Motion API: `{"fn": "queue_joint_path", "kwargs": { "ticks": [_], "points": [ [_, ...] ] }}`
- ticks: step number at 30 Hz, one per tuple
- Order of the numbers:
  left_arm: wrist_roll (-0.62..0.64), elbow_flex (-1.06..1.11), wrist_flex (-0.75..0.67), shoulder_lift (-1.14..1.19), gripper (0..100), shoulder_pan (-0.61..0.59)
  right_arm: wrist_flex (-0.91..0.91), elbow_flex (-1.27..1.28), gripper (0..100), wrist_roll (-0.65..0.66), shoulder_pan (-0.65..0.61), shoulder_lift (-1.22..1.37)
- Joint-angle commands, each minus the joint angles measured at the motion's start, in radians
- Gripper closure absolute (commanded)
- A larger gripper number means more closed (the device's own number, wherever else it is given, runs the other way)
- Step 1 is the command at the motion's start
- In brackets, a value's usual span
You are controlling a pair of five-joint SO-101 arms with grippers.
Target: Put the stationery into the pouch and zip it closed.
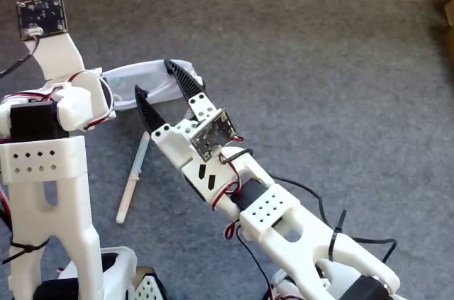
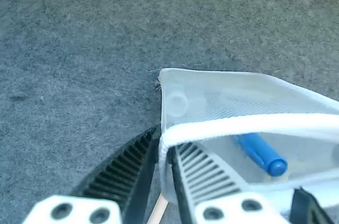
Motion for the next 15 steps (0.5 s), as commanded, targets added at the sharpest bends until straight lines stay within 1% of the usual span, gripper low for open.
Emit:
{"fn": "queue_joint_path", "kwargs": {
  "ticks": [1,5,8,13,15],
  "points": [
    [-0.009,0.013,-0.008,0.002,99,0.004,0.035,0.013,77.0,0.003,-0.005,0.010],
    [-0.009,0.015,-0.008,0.002,99,0.004,0.048,0.022,77.0,0.005,-0.005,-0.028],
    [-0.009,0.015,-0.008,0.002,99,0.004,0.131,0.065,77.1,0.005,-0.021,-0.150],
    [-0.009,0.010,-0.008,0.002,99,0.001,0.420,0.104,77.1,0.005,-0.147,-0.397],
    [-0.008,0.005,-0.008,0.002,99,-0.027,0.536,0.101,77.1,0.003,-0.199,-0.463]
  ]
}}
